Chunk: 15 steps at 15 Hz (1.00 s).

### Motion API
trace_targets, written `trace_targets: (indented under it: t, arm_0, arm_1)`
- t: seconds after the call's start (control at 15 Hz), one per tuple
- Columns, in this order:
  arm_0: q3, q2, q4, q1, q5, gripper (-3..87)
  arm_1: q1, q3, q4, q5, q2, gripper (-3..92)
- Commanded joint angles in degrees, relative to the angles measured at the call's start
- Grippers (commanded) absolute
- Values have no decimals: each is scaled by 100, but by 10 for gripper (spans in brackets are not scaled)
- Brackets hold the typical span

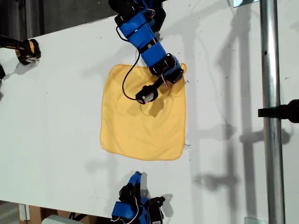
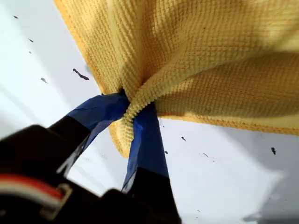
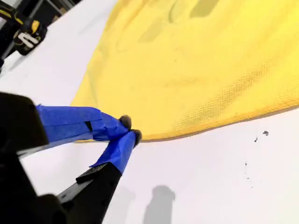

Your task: Grasp corners of a towel and fold twice.

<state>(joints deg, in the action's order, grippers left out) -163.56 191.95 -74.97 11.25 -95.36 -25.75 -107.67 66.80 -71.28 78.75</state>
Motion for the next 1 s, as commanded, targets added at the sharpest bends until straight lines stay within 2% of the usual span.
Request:
trace_targets:
  t: [0.0, 0.13, 0.33, 0.6, 0.73, 0.87, 0.93]
  arm_0:
    - [1310, -1512, 325, -167, 202, -17]
    - [2426, -3094, 519, -387, 571, -17]
    - [4351, -5098, 369, -896, 1731, -17]
    - [7005, -7225, -1187, -1485, 2936, -17]
    - [7805, -7726, -1380, -1942, 3797, -17]
    - [8376, -8200, -1767, -2215, 4052, -17]
    - [8402, -8271, -1705, -2373, 4184, -17]
  arm_1:
    - [88, 79, -44, 88, -35, -1]
    - [97, 105, -44, 123, -35, -1]
    - [88, 114, -35, 123, -53, -1]
    - [123, 149, -26, 202, -53, -1]
    - [132, 158, 9, 211, -44, -1]
    - [132, 158, 53, 211, -26, -1]
    - [132, 158, 62, 211, -18, -1]
